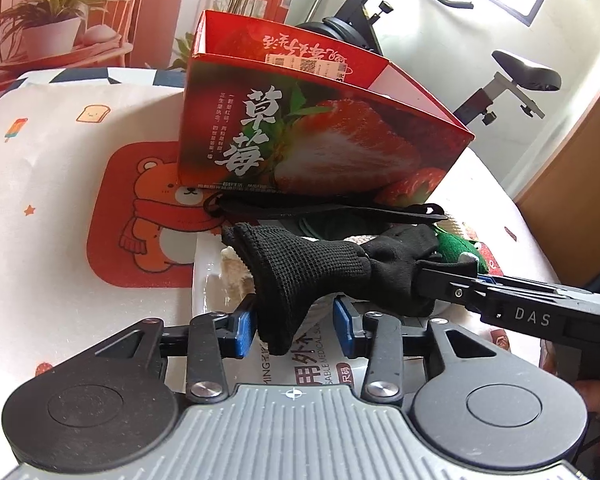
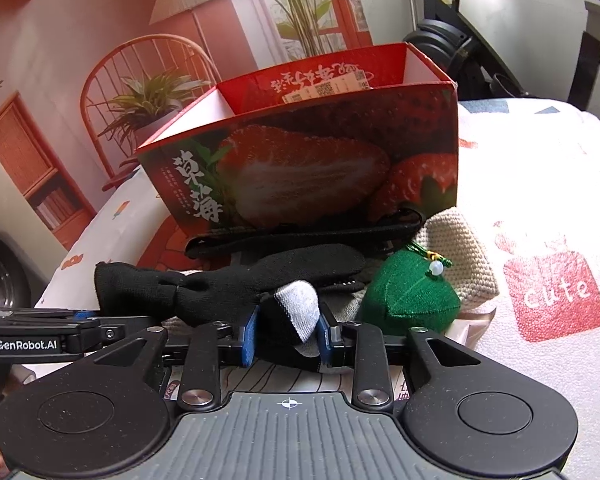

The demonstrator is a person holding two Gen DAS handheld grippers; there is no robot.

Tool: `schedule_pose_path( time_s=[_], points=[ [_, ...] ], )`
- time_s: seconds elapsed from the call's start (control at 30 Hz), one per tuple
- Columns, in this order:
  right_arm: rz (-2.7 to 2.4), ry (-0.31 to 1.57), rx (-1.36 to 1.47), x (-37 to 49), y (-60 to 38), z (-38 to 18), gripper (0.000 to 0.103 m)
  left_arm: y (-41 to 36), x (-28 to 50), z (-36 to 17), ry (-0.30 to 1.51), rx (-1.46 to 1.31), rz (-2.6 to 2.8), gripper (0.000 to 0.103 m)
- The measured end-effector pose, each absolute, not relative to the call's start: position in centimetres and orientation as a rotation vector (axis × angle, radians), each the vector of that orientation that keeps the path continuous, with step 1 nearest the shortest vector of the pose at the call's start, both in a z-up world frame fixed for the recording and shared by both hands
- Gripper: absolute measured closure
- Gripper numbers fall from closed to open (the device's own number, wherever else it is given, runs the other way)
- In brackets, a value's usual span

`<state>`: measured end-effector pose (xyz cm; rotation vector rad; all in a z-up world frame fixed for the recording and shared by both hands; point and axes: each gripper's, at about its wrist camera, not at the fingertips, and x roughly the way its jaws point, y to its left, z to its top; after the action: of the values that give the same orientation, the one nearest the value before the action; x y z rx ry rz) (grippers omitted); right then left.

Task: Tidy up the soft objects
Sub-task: 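Lift the black glove up off the pile with both grippers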

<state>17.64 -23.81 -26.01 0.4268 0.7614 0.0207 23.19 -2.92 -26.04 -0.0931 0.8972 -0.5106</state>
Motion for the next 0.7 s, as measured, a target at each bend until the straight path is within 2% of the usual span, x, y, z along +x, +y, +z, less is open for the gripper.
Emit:
schedule_pose_path(
  time_s=[0.07, 0.17, 0.3, 0.47, 0.7],
  points=[
    [0.022, 0.758, 0.434, 17.7, -23.9, -26.1, 0.075, -2.9, 23.0, -25.8, 0.876, -0.089, -0.509, 0.062],
    [0.027, 0.752, 0.436, 17.7, -24.0, -26.0, 0.076, -2.7, 22.7, -25.4, 0.836, -0.081, -0.496, 0.076],
    [0.032, 0.744, 0.441, 17.7, -24.1, -25.9, 0.084, -2.5, 22.6, -24.9, 0.816, -0.092, -0.509, 0.081],
    [0.042, 0.726, 0.443, 17.7, -24.2, -25.5, 0.089, -2.3, 22.5, -24.3, 0.793, -0.098, -0.52, 0.083],
    [0.064, 0.655, 0.458, 17.6, -24.9, -23.5, 0.09, -2.3, 22.1, -21.9, 0.703, -0.066, -0.539, 0.083]
  ],
)
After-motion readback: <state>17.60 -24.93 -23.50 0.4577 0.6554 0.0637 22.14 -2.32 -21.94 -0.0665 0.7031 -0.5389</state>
